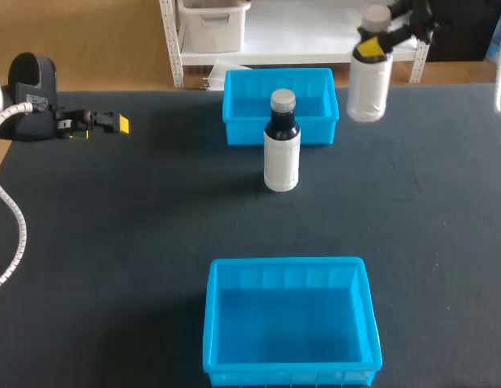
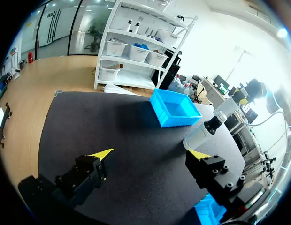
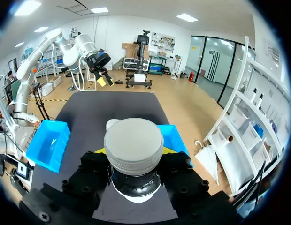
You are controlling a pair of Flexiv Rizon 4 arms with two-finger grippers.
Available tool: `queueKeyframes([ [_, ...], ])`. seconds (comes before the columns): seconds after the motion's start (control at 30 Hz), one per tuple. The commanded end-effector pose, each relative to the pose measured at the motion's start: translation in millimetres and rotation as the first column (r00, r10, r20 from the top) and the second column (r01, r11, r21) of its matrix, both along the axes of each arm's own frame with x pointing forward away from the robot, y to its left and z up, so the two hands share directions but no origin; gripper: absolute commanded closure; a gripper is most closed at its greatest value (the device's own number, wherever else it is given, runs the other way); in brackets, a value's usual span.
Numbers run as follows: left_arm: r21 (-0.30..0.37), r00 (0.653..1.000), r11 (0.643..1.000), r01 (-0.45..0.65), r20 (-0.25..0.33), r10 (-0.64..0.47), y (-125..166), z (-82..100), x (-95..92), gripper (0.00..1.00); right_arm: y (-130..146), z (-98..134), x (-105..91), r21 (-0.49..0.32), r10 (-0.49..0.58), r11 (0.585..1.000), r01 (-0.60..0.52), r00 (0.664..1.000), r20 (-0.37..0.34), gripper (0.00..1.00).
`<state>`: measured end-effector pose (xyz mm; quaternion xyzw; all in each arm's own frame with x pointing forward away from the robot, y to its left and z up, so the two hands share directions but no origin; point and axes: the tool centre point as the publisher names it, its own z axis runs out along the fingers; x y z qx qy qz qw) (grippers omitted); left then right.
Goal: Pick up the bottle, and place it in the far bin if it is heavy, or in the near bin if it is light.
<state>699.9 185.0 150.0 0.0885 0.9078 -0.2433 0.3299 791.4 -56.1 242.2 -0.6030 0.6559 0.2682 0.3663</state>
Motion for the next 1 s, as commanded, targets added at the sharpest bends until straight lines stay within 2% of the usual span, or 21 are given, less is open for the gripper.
queueKeyframes([
  [0.03, 0.0, 1.0, 1.0, 0.0, 0.0, 0.0, 0.0, 0.0, 0.0, 0.0, 21.8, 8.2, 28.9, 0.0, 0.039, 0.999, -0.039, 0.999, -0.023, 1.0],
  [0.23, 0.0, 1.0, 1.0, 0.0, 0.0, 0.0, 0.0, 0.0, 0.0, 0.0, 52.2, 6.8, 46.9, 0.033, 0.054, 0.998, -0.053, 0.998, -0.012, 1.0],
  [0.43, 0.0, 1.0, 1.0, 0.0, 0.0, 0.0, 0.0, 0.0, 0.0, 0.0, 77.6, -7.0, 66.2, 0.059, 0.081, 0.995, -0.08, 0.997, -0.014, 1.0],
  [1.0, 0.0, 1.0, 1.0, 0.0, 0.0, 0.0, 0.0, 0.0, 0.0, 0.0, 134.4, -35.5, 105.0, 0.058, 0.2, 0.978, -0.199, 0.98, -0.018, 1.0],
])
